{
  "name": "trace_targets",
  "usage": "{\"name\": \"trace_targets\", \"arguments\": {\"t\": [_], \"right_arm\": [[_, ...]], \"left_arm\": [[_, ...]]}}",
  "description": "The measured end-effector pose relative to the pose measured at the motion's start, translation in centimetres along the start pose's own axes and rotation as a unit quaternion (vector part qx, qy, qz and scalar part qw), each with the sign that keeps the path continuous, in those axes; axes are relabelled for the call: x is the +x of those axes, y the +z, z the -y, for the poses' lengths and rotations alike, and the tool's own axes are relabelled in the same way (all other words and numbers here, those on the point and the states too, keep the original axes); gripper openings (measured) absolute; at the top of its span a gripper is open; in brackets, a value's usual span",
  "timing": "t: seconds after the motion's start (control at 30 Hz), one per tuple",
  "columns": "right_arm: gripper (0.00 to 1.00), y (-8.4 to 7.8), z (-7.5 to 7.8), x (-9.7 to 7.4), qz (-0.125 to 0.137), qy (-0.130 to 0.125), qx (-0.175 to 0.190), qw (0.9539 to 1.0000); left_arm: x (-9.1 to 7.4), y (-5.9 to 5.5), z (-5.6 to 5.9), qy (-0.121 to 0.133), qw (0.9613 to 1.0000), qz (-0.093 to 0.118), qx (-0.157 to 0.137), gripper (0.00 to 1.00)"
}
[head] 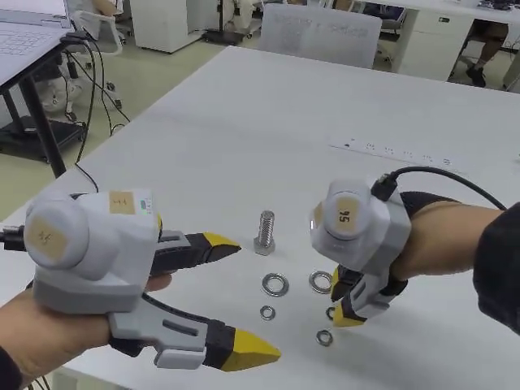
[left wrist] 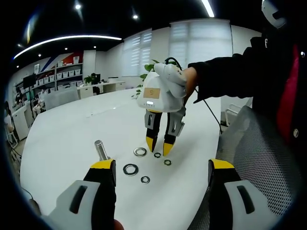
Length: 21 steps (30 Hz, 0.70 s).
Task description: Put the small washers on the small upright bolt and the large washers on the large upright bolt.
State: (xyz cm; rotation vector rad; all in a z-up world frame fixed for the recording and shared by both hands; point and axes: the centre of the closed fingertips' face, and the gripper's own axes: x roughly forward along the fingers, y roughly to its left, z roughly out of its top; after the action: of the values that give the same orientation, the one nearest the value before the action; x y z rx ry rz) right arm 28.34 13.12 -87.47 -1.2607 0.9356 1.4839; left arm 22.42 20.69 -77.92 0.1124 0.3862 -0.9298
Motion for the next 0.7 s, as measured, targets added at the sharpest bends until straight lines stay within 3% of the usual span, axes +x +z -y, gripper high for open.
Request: {"name": "trace_targets", "arguments": {"t": [0.7], "right_arm": [[0.19, -0.12, 0.27, 0.48, -0.008, -0.002, -0.006, 0.9999]], "left_arm": [[0.04, 0.29, 0.00, -0.001, 0.9999, 0.010, -0.006, 0.79]]}}
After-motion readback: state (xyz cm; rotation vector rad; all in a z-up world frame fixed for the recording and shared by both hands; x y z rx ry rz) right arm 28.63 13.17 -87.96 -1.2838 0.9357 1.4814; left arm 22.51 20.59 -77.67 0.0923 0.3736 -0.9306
